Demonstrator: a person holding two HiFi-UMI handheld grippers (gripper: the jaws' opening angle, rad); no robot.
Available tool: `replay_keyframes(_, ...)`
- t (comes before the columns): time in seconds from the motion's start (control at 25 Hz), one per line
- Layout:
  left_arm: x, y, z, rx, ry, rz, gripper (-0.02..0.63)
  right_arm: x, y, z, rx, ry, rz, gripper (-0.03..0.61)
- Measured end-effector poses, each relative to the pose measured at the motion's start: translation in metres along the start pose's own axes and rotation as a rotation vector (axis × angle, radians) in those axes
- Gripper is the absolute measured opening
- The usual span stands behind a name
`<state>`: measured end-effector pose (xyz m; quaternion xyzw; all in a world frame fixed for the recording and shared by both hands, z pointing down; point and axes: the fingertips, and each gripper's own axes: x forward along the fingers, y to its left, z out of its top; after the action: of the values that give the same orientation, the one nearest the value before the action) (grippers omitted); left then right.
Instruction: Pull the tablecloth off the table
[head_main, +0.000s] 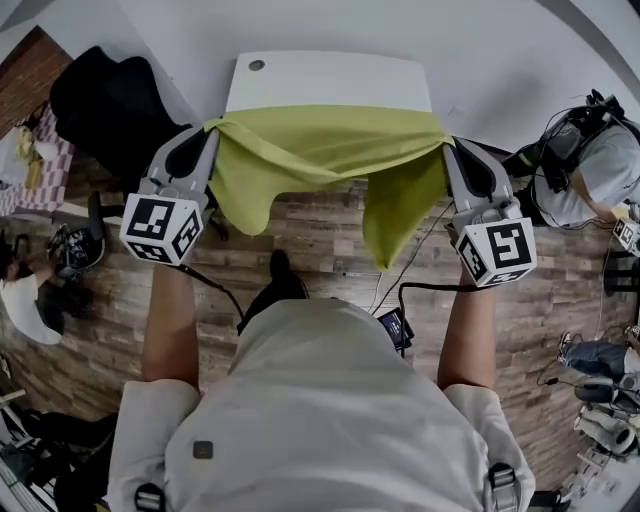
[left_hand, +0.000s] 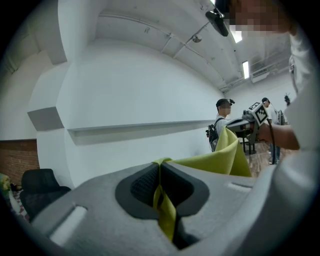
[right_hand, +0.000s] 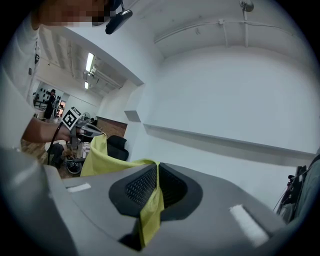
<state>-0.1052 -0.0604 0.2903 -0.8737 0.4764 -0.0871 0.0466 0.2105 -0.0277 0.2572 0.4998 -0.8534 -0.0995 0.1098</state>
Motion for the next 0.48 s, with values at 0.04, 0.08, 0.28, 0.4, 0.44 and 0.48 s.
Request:
replay_keyframes(0.04, -0.009, -0.008, 0.001, 0.002, -0.001, 0.004, 0.014, -0.01, 0.003, 0.001, -0.003, -0.001, 0.007, 0.023)
replay_keyframes(0.08, -0.017, -0.016, 0.002, 0.004, -0.002, 0.008, 0.012, -0.02, 0.006, 0.002, -0.006, -0.004, 0.012, 0.022)
replay_keyframes(0.28, -0.048, -0.045, 0.012, 0.015, -0.013, 0.028, 0.014, -0.059, 0.011, 0.005, -0.006, -0.032, 0.022, 0.021)
replay_keyframes(0.4, -0.063, -0.053, 0.012, 0.014, -0.012, 0.033, 0.014, -0.074, 0.018, 0.011, 0.016, -0.047, 0.033, 0.023)
replay_keyframes(0.44, -0.068, -0.054, 0.011, 0.013, -0.01, 0.036, 0.014, -0.077, 0.021, 0.014, 0.022, -0.054, 0.038, 0.022)
replay_keyframes(0.48, -0.073, -0.053, 0.01, 0.013, -0.009, 0.039, 0.014, -0.08, 0.025, 0.016, 0.024, -0.059, 0.041, 0.022)
